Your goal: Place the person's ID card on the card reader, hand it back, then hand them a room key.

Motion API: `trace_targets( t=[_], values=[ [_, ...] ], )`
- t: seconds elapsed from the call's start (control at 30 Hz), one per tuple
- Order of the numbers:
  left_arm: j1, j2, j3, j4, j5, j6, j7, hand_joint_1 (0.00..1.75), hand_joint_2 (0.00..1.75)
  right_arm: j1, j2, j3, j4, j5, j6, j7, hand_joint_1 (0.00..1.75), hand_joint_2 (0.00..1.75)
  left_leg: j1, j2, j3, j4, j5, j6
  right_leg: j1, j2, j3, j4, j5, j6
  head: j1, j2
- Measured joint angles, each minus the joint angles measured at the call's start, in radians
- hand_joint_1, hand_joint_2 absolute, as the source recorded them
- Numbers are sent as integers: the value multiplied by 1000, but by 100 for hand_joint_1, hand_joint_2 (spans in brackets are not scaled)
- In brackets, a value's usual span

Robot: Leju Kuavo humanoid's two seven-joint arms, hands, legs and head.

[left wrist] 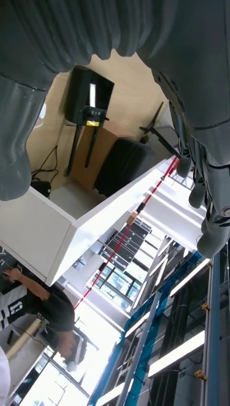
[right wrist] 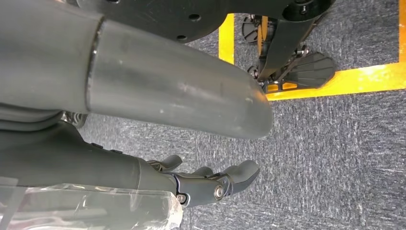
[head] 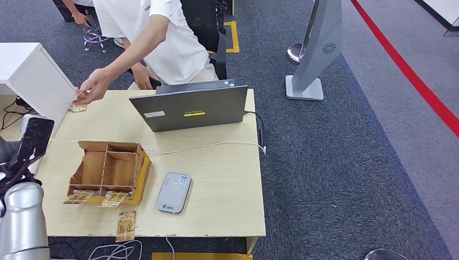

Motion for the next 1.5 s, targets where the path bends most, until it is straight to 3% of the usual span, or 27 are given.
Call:
trace_targets(
  t=[0.27,0.4,0.73,0.93,1.3,1.4,1.5],
  values=[
    [-131,86,-71,146,-183,-11,108,0,175,-1,0,0,2,38,12,3,0,0,0,0,0,0,0,0,0,1,0,0,0,0,0,0],
    [-196,130,-104,221,-273,-16,163,175,175,-3,0,0,3,58,15,6,0,0,0,1,0,0,0,0,0,1,0,0,0,0,0,0],
    [-341,237,-178,399,-486,-30,285,175,175,-7,0,0,9,118,29,18,0,0,0,1,0,0,1,-1,0,2,0,1,1,-1,0,0],
    [-387,270,-211,466,-542,-41,319,175,175,-9,0,0,9,140,30,20,0,0,0,1,0,0,1,-1,0,2,0,1,1,-1,0,0],
    [-391,274,-242,487,-534,-20,302,175,175,-11,0,-4,9,148,26,21,0,0,0,1,0,0,1,-1,0,2,0,1,1,-1,0,0],
    [-353,261,-249,442,-519,21,277,175,175,-12,0,-8,10,150,19,26,0,0,0,1,0,0,1,-1,0,2,-1,1,1,-1,0,0],
    [-267,221,-266,315,-517,51,260,175,175,-13,0,-18,10,149,6,35,0,0,0,0,0,0,1,-1,0,2,0,1,1,-1,0,0]
  ],
)
